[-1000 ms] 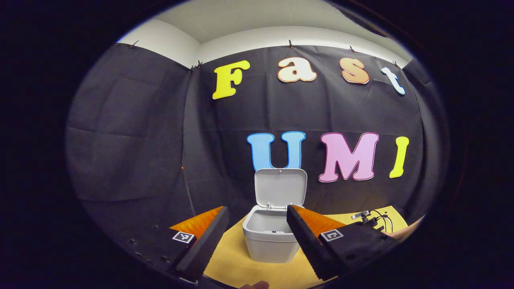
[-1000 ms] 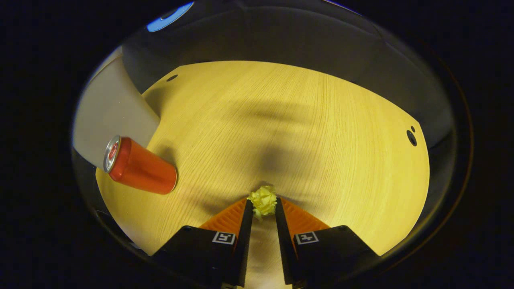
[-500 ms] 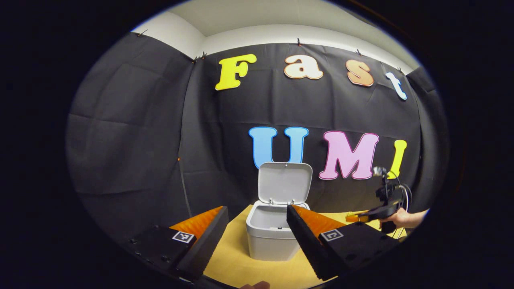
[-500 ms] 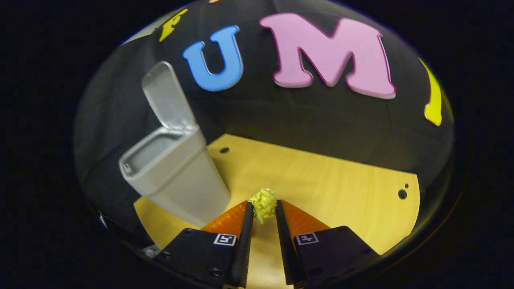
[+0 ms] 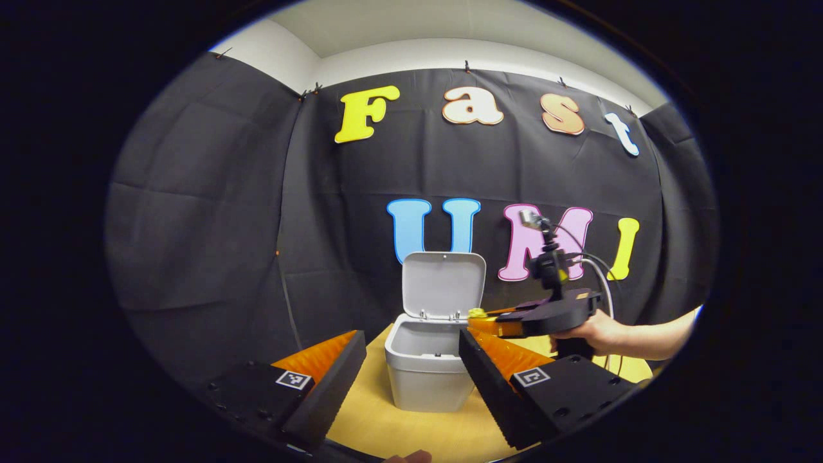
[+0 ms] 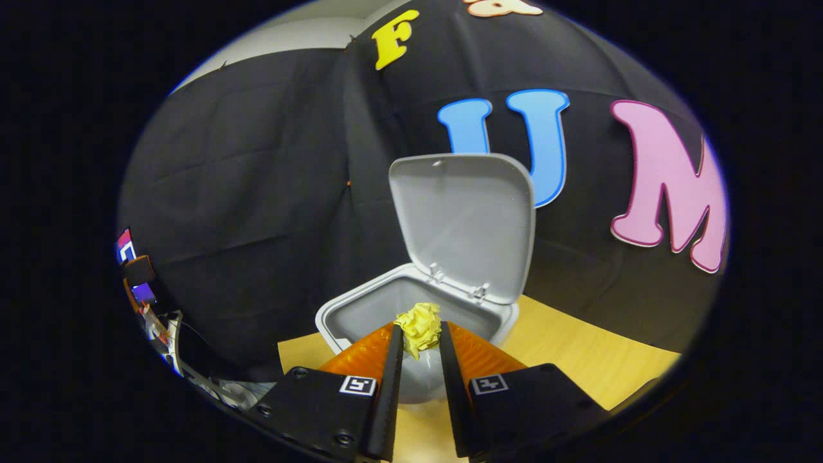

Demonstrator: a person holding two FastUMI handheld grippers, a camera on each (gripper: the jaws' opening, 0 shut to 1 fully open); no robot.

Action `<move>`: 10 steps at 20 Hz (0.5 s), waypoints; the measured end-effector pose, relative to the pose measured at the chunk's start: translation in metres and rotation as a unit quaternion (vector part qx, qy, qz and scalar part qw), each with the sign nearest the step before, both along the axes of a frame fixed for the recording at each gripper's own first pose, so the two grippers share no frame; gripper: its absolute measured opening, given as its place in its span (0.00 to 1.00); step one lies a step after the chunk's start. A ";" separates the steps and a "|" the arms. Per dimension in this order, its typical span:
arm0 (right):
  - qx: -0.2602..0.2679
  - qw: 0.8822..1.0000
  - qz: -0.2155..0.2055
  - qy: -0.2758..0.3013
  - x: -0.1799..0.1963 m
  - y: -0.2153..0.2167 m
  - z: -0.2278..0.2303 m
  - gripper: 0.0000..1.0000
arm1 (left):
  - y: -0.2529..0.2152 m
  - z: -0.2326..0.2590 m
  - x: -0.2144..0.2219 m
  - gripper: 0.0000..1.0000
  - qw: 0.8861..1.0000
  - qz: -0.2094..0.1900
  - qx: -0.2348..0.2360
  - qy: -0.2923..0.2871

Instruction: Press the lid of the desktop garbage bin to open it, pick up the crumpled paper on the desktop and throw it into the bin, then pick up the pop can on the desktop and drop it into the bin, and finally close the garbage bin lid.

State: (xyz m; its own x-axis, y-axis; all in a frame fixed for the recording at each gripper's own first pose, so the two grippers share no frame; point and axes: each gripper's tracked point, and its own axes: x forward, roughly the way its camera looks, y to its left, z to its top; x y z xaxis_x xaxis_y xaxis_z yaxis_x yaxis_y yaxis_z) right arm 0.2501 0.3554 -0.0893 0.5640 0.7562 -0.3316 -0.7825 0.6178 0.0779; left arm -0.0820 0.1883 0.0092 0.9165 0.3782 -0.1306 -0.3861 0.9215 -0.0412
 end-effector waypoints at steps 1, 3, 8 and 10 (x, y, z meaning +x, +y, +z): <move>-0.010 1.000 -0.001 0.004 0.001 0.002 -0.006 0.39 | -0.003 -0.002 -0.001 0.98 1.000 -0.002 -0.003 0.002; -0.002 1.000 0.015 0.022 -0.009 0.007 -0.012 0.63 | -0.011 -0.008 0.001 0.98 1.000 -0.010 -0.012 0.005; 0.007 1.000 0.000 -0.016 -0.013 -0.016 0.012 0.99 | -0.035 -0.028 0.017 0.96 0.998 -0.045 -0.039 0.006; 0.016 1.000 -0.017 -0.021 -0.011 -0.037 0.022 0.99 | -0.051 -0.043 0.033 0.95 0.996 -0.073 -0.049 0.014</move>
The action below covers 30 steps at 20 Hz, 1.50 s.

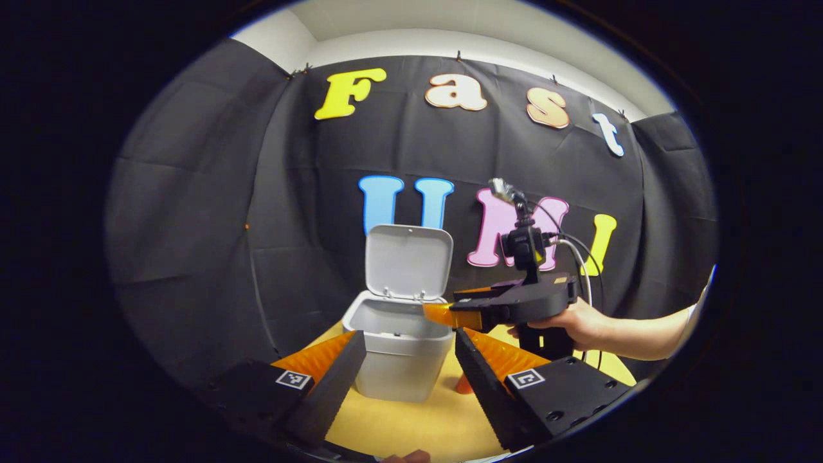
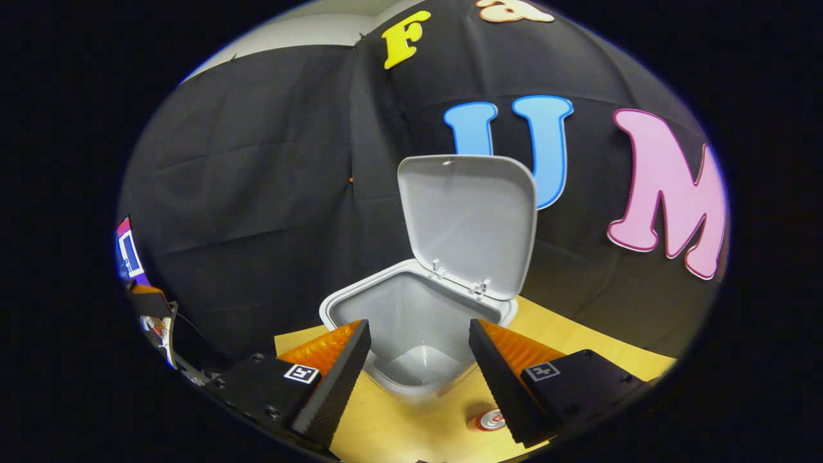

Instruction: Press the lid of the desktop garbage bin to open it, pick up the crumpled paper on the desktop and throw it into the bin, then pick up the pop can on the desktop and drop it into the bin, and finally close the garbage bin lid.

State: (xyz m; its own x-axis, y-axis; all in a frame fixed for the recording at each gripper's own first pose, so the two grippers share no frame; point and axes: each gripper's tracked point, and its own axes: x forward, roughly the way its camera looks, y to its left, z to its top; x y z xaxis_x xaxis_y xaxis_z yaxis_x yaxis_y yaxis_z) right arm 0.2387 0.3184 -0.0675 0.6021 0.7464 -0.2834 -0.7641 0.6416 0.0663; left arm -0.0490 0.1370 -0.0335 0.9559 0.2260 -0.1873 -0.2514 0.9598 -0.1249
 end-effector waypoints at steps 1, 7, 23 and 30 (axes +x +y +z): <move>0.004 1.000 -0.012 -0.002 0.003 -0.014 0.005 0.99 | -0.008 -0.006 0.007 0.95 1.000 -0.013 -0.004 0.002; 0.025 0.994 -0.103 -0.002 0.017 -0.115 0.028 0.98 | -0.063 -0.050 0.059 0.95 0.996 -0.090 -0.005 0.018; -0.052 0.971 -0.231 0.036 0.006 -0.285 -0.011 0.97 | -0.121 -0.234 0.211 0.95 0.985 -0.133 -0.027 0.106; -0.055 0.971 -0.228 0.051 0.016 -0.282 -0.025 0.97 | -0.122 -0.279 0.244 0.96 0.980 -0.127 -0.039 0.146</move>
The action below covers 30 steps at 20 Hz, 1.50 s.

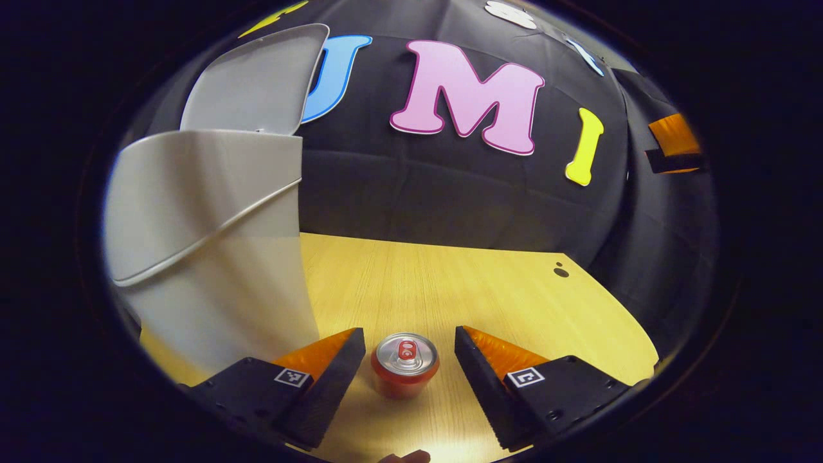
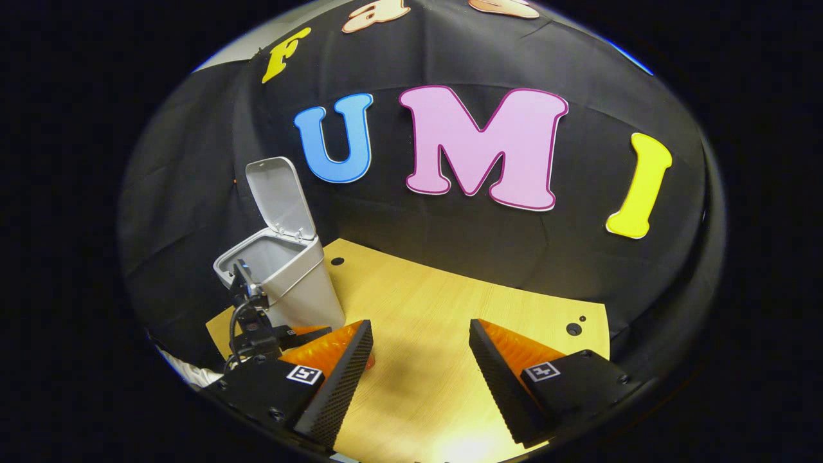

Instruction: Press the lid of the desktop garbage bin to open it, pick up the crumpled paper on the desktop and throw it into the bin, then pick up the pop can on the desktop and drop it into the bin, and finally close the garbage bin lid.

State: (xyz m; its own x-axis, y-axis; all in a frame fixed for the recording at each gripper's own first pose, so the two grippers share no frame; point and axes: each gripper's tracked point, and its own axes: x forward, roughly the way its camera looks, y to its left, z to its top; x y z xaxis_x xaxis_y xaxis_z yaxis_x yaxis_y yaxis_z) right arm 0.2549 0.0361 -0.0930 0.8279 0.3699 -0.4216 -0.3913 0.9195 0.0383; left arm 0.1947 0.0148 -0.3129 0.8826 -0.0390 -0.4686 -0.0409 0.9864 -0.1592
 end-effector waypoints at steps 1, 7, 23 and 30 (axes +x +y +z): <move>-0.002 1.000 0.000 0.002 0.002 -0.001 -0.002 0.97 | 0.000 -0.006 0.002 0.96 1.000 -0.002 0.002 0.007; -0.005 1.000 -0.005 0.017 0.003 -0.004 -0.015 0.97 | -0.012 -0.053 0.011 0.96 0.998 -0.033 0.018 0.056; 0.011 1.000 -0.003 -0.007 -0.008 0.001 0.000 0.98 | 0.017 0.167 -0.017 0.85 0.998 -0.020 0.007 -0.064; 0.016 0.999 0.003 -0.029 -0.021 0.007 0.010 0.98 | 0.121 0.274 -0.025 0.84 0.986 0.052 0.095 -0.128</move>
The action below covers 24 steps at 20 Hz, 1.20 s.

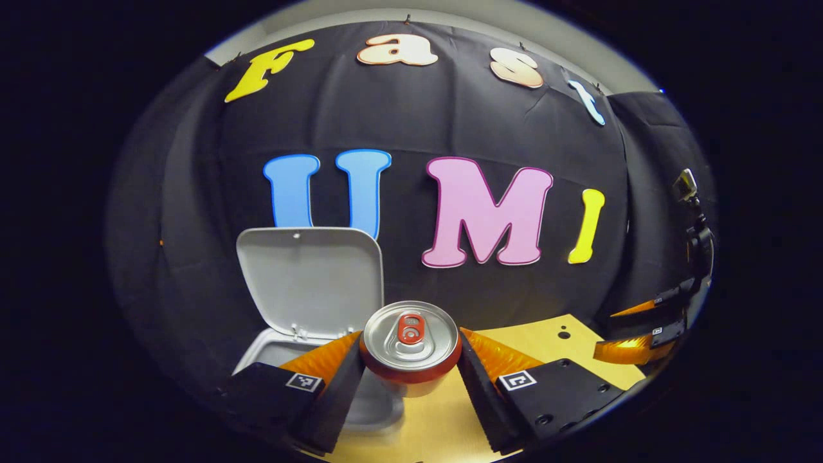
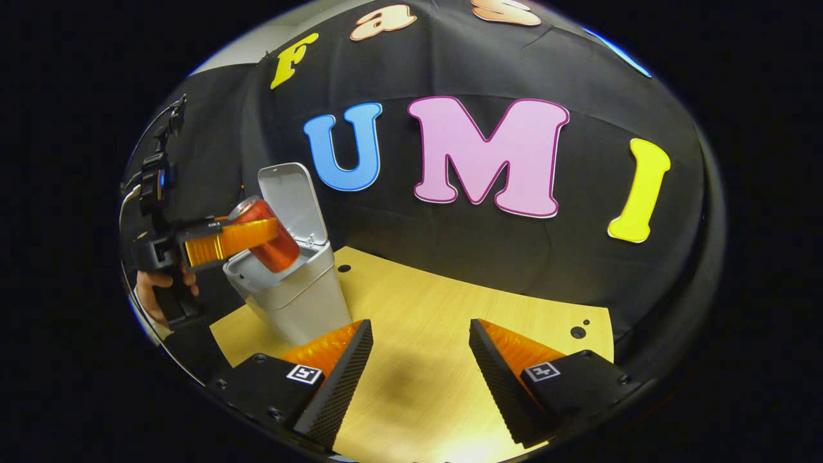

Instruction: Press the lid of the desktop garbage bin to open it, pick up the crumpled paper on the desktop and throw it into the bin, then pick up the pop can on the desktop and drop it into the bin, and finally close the garbage bin lid.

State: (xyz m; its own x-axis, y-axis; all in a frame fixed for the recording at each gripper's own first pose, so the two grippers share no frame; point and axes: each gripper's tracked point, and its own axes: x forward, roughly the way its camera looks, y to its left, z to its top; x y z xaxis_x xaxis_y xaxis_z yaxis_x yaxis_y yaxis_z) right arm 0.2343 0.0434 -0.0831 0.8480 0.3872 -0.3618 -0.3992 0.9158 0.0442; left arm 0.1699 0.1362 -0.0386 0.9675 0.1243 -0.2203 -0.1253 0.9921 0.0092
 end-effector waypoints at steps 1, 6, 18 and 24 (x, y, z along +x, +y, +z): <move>0.004 1.000 -0.001 0.001 -0.002 0.001 -0.001 0.97 | 0.014 -0.003 -0.002 0.84 1.000 0.012 0.010 0.006; 0.007 1.000 -0.004 0.010 -0.011 0.000 -0.011 0.97 | 0.069 -0.050 -0.012 0.85 0.996 0.065 0.005 0.057; 0.011 1.000 -0.025 0.014 -0.026 -0.018 -0.013 0.97 | 0.082 -0.051 -0.013 0.92 0.997 0.071 0.010 0.042; 0.017 0.999 -0.031 0.013 -0.030 -0.024 -0.012 0.97 | 0.094 0.006 -0.004 0.94 0.997 0.077 0.025 -0.013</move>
